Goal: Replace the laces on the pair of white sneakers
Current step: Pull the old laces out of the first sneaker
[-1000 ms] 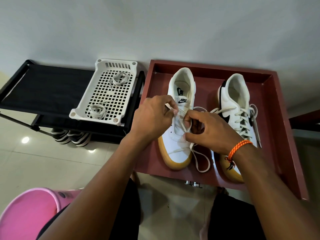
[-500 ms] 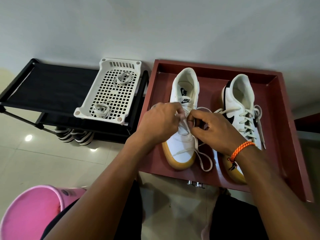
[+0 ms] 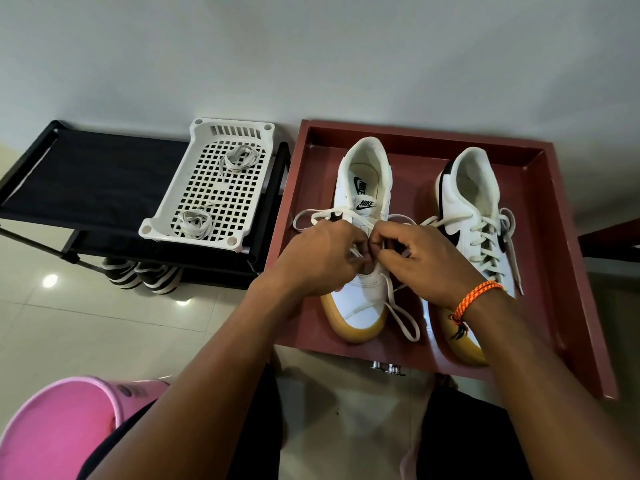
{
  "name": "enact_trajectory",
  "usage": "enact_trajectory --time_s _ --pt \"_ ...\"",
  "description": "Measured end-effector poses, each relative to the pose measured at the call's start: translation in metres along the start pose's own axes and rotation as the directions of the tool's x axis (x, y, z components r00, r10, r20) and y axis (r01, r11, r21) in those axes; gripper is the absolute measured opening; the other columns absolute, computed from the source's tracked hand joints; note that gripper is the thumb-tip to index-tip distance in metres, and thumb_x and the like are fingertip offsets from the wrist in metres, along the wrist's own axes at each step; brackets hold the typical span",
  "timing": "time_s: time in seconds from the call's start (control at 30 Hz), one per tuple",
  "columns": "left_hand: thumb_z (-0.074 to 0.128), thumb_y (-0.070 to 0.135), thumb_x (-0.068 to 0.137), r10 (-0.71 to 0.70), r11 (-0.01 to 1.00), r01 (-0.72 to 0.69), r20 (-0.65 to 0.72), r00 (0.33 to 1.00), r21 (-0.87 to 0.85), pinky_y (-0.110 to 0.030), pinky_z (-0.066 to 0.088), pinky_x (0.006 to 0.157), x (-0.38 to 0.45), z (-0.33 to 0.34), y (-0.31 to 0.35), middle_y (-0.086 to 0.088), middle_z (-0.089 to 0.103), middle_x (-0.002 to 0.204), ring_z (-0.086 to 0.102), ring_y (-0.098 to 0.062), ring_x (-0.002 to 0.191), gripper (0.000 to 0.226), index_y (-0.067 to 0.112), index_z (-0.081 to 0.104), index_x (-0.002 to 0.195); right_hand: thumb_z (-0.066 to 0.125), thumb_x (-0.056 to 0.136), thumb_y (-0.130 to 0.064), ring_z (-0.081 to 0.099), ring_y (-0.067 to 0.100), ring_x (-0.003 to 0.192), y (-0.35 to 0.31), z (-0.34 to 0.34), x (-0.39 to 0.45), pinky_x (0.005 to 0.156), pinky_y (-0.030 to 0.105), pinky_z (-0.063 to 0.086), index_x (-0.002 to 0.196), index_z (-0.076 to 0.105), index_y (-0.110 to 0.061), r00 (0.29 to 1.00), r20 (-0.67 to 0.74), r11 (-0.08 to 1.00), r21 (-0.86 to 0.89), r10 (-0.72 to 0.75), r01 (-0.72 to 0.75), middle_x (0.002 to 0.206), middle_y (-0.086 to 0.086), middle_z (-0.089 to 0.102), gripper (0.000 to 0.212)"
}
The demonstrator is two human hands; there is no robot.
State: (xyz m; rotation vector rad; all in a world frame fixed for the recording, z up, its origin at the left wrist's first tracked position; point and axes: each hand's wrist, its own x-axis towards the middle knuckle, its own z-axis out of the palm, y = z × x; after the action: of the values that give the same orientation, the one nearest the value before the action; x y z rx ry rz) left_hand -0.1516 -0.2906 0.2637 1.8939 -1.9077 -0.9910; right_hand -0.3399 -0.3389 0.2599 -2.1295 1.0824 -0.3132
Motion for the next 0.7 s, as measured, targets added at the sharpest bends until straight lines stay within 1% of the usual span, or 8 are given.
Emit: enact_trajectory --time_s 0.1,0.2,0.27,0.33,0.4,0.53,0.63,0.7 --pt "0.076 0.033 0.092 0.013 0.997 0.000 -0.171 0.985 0.077 -0.042 0.059 0.075 0.002 -0.003 -0.003 0.011 0.071 0.080 0.069 -0.017 0.081 0.005 0.035 0.073 0.089 0.044 0.084 -0.046 0.057 0.015 0.065 -0.002 0.000 0.000 0.064 0.046 0.052 0.086 0.061 -0.030 1.000 -0.017 1.000 0.008 -0.001 0.001 0.075 -0.001 0.061 0.023" --pt "0.076 0.034 0.095 0.003 1.000 0.004 -0.324 0.946 0.020 -0.030 0.046 0.060 -0.001 -0.011 -0.007 0.012 0.064 0.061 0.060 -0.005 0.059 0.005 0.033 0.074 0.090 0.042 0.084 -0.050 0.060 0.013 0.070 -0.003 0.001 0.000 0.067 0.045 0.054 0.087 0.062 -0.034 1.000 -0.029 1.000 0.011 -0.007 0.007 0.079 -0.004 0.064 0.026" --pt "0.073 0.025 0.097 0.001 0.999 -0.014 -0.294 0.956 -0.043 -0.026 0.043 0.057 -0.002 -0.014 -0.009 0.012 0.063 0.053 0.059 -0.002 0.048 0.013 0.035 0.078 0.093 0.041 0.084 -0.050 0.059 0.014 0.068 -0.004 0.001 0.000 0.066 0.044 0.053 0.087 0.062 -0.032 1.000 -0.029 1.000 0.008 -0.005 0.006 0.077 -0.004 0.063 0.028" --pt "0.069 0.018 0.097 0.023 0.995 -0.036 -0.139 0.990 -0.097 -0.030 0.056 0.063 -0.003 -0.014 -0.009 0.008 0.069 0.055 0.065 -0.004 0.047 0.023 0.037 0.081 0.099 0.044 0.086 -0.046 0.057 0.014 0.064 -0.003 0.000 -0.001 0.064 0.044 0.052 0.086 0.062 -0.030 1.000 -0.029 1.000 0.013 -0.002 0.003 0.073 -0.003 0.062 0.024" --pt "0.074 0.020 0.093 0.029 0.994 -0.033 -0.037 0.999 -0.103 -0.037 0.062 0.068 -0.003 -0.008 -0.006 0.010 0.069 0.055 0.068 -0.009 0.048 0.015 0.034 0.080 0.095 0.047 0.088 -0.039 0.057 0.015 0.063 -0.002 0.000 -0.001 0.063 0.045 0.052 0.086 0.062 -0.029 1.000 -0.023 1.000 0.006 -0.008 0.008 0.073 -0.002 0.062 0.019" --pt "0.082 0.026 0.086 0.038 0.999 -0.035 -0.140 0.989 0.026 -0.036 0.056 0.064 0.001 -0.004 -0.002 0.016 0.063 0.062 0.063 -0.007 0.059 0.006 0.029 0.077 0.084 0.051 0.091 -0.035 0.057 0.014 0.063 0.002 0.002 0.000 0.064 0.046 0.053 0.085 0.060 -0.031 0.999 -0.030 1.000 -0.014 -0.018 0.018 0.073 -0.001 0.062 0.012" --pt "0.072 0.009 0.087 -0.062 0.964 -0.027 -0.325 0.944 -0.263 -0.023 0.039 0.053 -0.002 -0.025 -0.010 0.013 0.065 0.057 0.048 -0.004 0.043 0.015 0.023 0.076 0.082 0.057 0.094 -0.031 0.058 0.012 0.063 0.006 0.002 -0.001 0.065 0.043 0.054 0.086 0.063 -0.031 0.999 -0.047 0.999 -0.039 -0.012 0.010 0.075 -0.003 0.064 0.010" --pt "0.071 0.005 0.094 -0.122 0.917 -0.006 -0.296 0.947 -0.399 -0.019 0.036 0.044 -0.006 -0.038 -0.016 0.010 0.063 0.050 0.043 -0.008 0.036 0.014 0.015 0.077 0.086 0.061 0.095 -0.026 0.056 0.012 0.061 0.007 0.001 -0.002 0.063 0.041 0.052 0.085 0.064 -0.029 0.998 -0.061 0.999 -0.047 -0.010 0.007 0.073 -0.003 0.062 0.012"
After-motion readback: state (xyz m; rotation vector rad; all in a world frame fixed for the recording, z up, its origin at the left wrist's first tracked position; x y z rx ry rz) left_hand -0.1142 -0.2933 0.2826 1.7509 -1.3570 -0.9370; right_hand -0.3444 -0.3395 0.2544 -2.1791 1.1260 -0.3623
